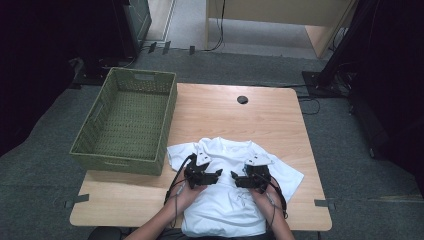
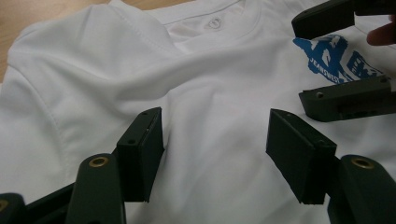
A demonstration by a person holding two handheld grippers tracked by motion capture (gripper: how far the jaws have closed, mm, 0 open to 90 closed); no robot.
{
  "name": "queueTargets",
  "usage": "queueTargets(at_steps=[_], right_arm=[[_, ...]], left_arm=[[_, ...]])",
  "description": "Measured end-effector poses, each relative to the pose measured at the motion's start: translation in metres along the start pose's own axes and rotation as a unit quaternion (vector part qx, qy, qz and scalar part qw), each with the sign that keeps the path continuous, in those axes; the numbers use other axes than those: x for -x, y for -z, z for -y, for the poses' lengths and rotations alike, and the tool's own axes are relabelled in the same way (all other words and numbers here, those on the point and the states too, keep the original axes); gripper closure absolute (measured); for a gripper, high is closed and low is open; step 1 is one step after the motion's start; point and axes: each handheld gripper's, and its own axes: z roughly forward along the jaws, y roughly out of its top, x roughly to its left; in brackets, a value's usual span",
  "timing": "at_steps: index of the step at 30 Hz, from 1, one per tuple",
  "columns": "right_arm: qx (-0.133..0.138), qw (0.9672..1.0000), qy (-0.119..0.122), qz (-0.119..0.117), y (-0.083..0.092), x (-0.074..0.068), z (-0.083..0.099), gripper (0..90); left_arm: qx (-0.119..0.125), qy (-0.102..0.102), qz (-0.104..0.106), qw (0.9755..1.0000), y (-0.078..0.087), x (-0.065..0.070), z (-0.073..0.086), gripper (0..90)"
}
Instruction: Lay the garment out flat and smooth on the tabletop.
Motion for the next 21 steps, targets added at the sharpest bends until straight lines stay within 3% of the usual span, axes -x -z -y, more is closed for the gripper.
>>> queueTargets(at_steps=[10, 12, 16, 21], right_arm=[[-0.005, 0.9999, 0.008, -0.01, 0.024, -0.023, 0.021, 17.1], [-0.005, 0.9999, 0.008, -0.011, 0.025, -0.023, 0.022, 17.3], [0.0, 1.0, 0.005, -0.003, 0.028, -0.021, 0.02, 17.6], [0.005, 0.9999, -0.006, 0.007, 0.034, -0.014, 0.02, 17.7]], left_arm=[[-0.009, -0.023, 0.015, 0.9996, 0.022, 0.016, 0.02, 30.1], [-0.012, -0.025, 0.017, 0.9995, 0.021, 0.016, 0.019, 30.1], [-0.013, -0.006, 0.029, 0.9995, 0.023, 0.01, 0.016, 30.1], [0.004, -0.008, 0.019, 0.9998, 0.03, 0.002, 0.011, 29.7]])
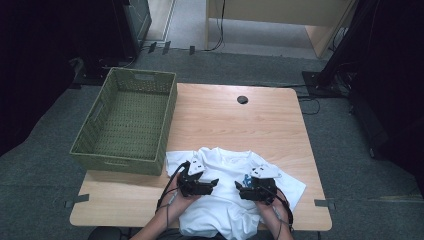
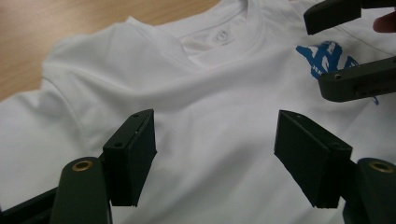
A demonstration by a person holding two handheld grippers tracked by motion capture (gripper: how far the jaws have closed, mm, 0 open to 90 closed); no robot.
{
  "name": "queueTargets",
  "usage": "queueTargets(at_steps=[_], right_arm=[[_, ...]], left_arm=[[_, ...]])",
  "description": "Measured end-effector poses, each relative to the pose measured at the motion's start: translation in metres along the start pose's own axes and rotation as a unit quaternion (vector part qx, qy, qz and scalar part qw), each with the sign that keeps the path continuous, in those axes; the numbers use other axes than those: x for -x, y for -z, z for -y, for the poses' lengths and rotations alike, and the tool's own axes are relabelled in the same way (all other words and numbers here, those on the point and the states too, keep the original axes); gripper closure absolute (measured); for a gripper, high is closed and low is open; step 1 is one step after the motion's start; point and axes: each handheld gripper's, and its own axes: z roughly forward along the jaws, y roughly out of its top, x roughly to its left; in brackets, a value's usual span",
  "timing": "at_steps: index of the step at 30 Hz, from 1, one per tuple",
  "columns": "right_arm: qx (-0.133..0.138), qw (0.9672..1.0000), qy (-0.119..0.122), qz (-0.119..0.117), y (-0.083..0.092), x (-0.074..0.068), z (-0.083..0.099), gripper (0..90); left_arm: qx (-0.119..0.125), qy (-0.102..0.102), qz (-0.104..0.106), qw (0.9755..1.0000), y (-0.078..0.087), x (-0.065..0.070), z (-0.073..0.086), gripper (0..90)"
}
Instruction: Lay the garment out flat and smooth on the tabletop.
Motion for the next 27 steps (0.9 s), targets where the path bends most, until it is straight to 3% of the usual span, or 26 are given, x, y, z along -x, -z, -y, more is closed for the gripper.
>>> queueTargets(at_steps=[6, 12, 27], right_arm=[[0.0, 0.9996, -0.024, 0.015, 0.005, 0.014, 0.002, 18.0], [-0.022, 0.9976, -0.058, 0.029, 0.005, 0.029, 0.008, 23.2], [-0.011, 0.9974, -0.052, 0.048, 0.004, 0.059, 0.01, 23.7]], left_arm=[[0.0, 0.017, -0.008, 0.9998, 0.008, -0.016, -0.004, 29.9], [-0.003, 0.027, -0.009, 0.9996, 0.012, -0.028, -0.005, 30.3], [-0.011, 0.04, -0.015, 0.999, 0.011, -0.038, -0.005, 30.3]])
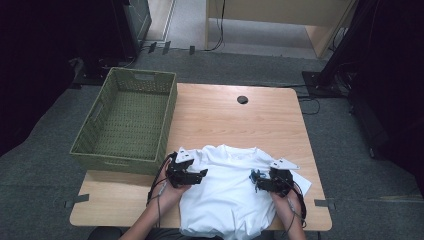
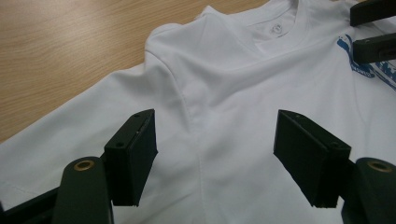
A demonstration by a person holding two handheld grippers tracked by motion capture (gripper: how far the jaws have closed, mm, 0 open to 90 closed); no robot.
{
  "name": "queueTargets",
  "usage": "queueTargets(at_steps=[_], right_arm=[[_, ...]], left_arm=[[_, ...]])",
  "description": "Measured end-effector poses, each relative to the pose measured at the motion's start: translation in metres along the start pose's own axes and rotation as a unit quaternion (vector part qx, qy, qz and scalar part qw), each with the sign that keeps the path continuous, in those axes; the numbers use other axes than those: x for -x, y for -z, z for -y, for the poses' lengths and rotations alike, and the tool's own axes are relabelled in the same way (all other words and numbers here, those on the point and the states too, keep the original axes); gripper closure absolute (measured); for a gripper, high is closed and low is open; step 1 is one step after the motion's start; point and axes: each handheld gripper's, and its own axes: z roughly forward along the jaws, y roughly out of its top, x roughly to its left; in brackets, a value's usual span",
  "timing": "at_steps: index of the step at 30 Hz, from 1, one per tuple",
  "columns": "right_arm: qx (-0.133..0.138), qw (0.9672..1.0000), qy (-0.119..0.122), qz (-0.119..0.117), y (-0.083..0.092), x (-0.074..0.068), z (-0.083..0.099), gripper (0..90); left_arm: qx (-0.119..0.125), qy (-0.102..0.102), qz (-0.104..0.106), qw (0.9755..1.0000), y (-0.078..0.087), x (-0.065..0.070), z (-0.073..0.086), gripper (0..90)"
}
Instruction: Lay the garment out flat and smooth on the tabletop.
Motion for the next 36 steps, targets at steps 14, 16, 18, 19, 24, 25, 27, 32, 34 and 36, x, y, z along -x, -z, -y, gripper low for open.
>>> queueTargets(at_steps=[14, 16, 18, 19, 24, 25, 27, 32, 34, 36], right_arm=[[0.011, 0.9997, 0.016, -0.014, -0.017, 0.021, -0.014, 23.5], [0.013, 0.9996, 0.018, -0.017, -0.019, 0.023, -0.016, 23.5], [0.012, 0.9995, 0.021, -0.018, -0.021, 0.025, -0.018, 23.5], [0.011, 0.9996, 0.02, -0.019, -0.022, 0.026, -0.019, 23.5], [0.011, 0.9991, 0.031, -0.027, -0.029, 0.031, -0.025, 21.7], [0.011, 0.999, 0.032, -0.029, -0.03, 0.032, -0.026, 21.3], [0.012, 0.9991, 0.028, -0.029, -0.03, 0.033, -0.026, 21.4], [0.01, 0.9992, -0.022, -0.033, -0.019, 0.037, -0.024, 22.7], [0.004, 0.9993, -0.027, -0.027, -0.013, 0.04, -0.021, 22.9], [0.0, 0.9993, -0.034, -0.014, -0.008, 0.044, -0.018, 23.6]], left_arm=[[-0.011, 0.009, 0.006, 0.9999, -0.023, 0.002, -0.015, 30.4], [-0.016, 0.009, 0.004, 0.9998, -0.028, 0.003, -0.016, 30.5], [-0.02, 0.01, 0.003, 0.9997, -0.033, 0.002, -0.018, 30.7], [-0.025, 0.012, 0.001, 0.9996, -0.034, 0.002, -0.018, 30.9], [-0.021, 0.021, -0.011, 0.9995, -0.04, -0.004, -0.024, 33.4], [-0.02, 0.021, -0.014, 0.9995, -0.041, -0.006, -0.025, 33.5], [-0.019, 0.026, -0.019, 0.9993, -0.042, -0.009, -0.027, 33.6], [-0.018, 0.031, -0.018, 0.9992, -0.043, -0.015, -0.029, 34.1], [-0.019, 0.039, -0.016, 0.9989, -0.043, -0.017, -0.03, 34.1], [-0.018, 0.039, -0.017, 0.9989, -0.043, -0.019, -0.031, 34.1]])
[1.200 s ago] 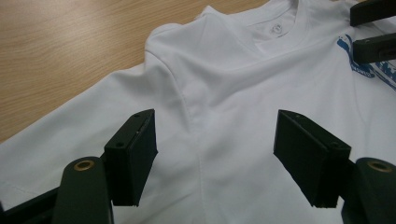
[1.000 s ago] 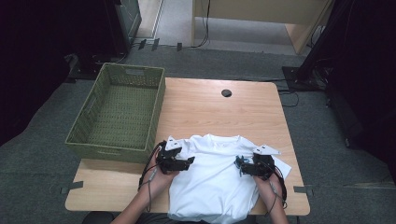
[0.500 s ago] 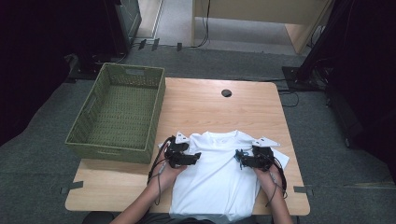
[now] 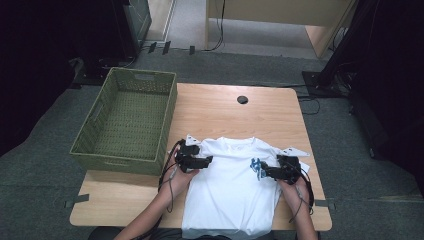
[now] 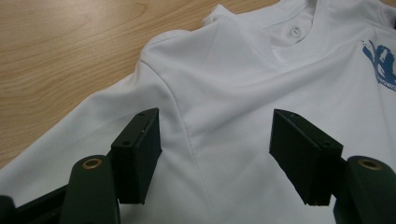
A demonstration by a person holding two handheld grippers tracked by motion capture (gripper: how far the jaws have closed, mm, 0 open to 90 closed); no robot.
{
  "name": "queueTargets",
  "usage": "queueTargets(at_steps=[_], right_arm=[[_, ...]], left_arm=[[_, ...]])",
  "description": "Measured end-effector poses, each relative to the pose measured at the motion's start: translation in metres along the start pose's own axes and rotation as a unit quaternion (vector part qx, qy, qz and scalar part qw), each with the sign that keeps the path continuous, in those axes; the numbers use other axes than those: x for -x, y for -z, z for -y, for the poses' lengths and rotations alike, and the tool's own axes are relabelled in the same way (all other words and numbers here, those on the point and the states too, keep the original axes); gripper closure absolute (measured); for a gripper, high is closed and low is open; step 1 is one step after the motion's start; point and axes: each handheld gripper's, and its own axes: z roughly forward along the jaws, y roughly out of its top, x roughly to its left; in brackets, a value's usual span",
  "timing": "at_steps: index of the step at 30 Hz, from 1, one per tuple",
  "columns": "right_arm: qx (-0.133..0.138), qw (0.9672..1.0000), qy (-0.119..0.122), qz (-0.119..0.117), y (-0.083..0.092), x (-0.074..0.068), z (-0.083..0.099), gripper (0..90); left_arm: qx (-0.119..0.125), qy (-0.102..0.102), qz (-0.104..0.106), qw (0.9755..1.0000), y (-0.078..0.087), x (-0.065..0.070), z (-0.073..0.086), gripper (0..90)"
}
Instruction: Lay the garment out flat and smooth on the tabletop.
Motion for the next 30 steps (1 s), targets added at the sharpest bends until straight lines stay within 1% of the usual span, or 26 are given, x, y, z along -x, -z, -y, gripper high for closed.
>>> queueTargets(at_steps=[2, 3, 4, 5, 9, 11, 14, 18, 21, 22, 25, 27, 30], right_arm=[[-0.009, 0.9999, -0.009, 0.009, 0.002, 0.005, 0.003, 24.1], [-0.006, 0.9999, -0.009, 0.011, 0.002, 0.007, 0.004, 24.6], [-0.005, 0.9998, -0.015, 0.01, 0.003, 0.009, 0.004, 24.6], [-0.006, 0.9997, -0.02, 0.01, 0.003, 0.011, 0.003, 24.7], [-0.007, 0.9998, -0.01, 0.018, -0.001, 0.015, 0.0, 25.0], [-0.003, 0.9997, -0.002, 0.025, -0.004, 0.015, -0.001, 25.0], [-0.002, 0.9992, 0.016, 0.036, -0.009, 0.014, -0.003, 25.0], [0.001, 0.9993, 0.023, 0.03, -0.013, 0.018, -0.007, 25.1], [0.004, 0.9993, 0.022, 0.028, -0.015, 0.019, -0.009, 25.1], [0.006, 0.9993, 0.025, 0.027, -0.017, 0.019, -0.009, 25.0], [0.011, 0.9993, 0.025, 0.027, -0.018, 0.019, -0.009, 24.7], [0.012, 0.9992, 0.027, 0.026, -0.018, 0.019, -0.009, 24.2], [0.012, 0.9992, 0.028, 0.026, -0.018, 0.018, -0.008, 23.8]], left_arm=[[0.002, -0.002, -0.001, 1.0, -0.001, -0.001, 0.0, 34.1], [0.003, -0.005, -0.002, 1.0, -0.001, -0.001, 0.0, 34.1], [0.005, -0.008, -0.003, 1.0, -0.001, -0.001, 0.0, 34.1], [0.005, -0.006, -0.003, 1.0, -0.001, -0.001, 0.0, 34.1], [0.003, 0.006, 0.004, 1.0, -0.002, -0.005, -0.003, 34.1], [0.003, 0.008, 0.002, 1.0, -0.003, -0.007, -0.005, 34.1], [0.008, 0.018, 0.004, 0.9998, -0.004, -0.011, -0.006, 34.1], [0.011, 0.032, 0.008, 0.9994, -0.004, -0.015, -0.007, 34.1], [0.012, 0.033, 0.01, 0.9993, -0.004, -0.016, -0.007, 34.1], [0.014, 0.032, 0.009, 0.9993, -0.004, -0.016, -0.007, 34.1], [0.013, 0.022, 0.01, 0.9996, -0.004, -0.016, -0.006, 34.1], [0.017, 0.022, 0.011, 0.9995, -0.004, -0.016, -0.005, 34.0], [0.019, 0.017, 0.012, 0.9996, -0.003, -0.017, -0.003, 34.0]])
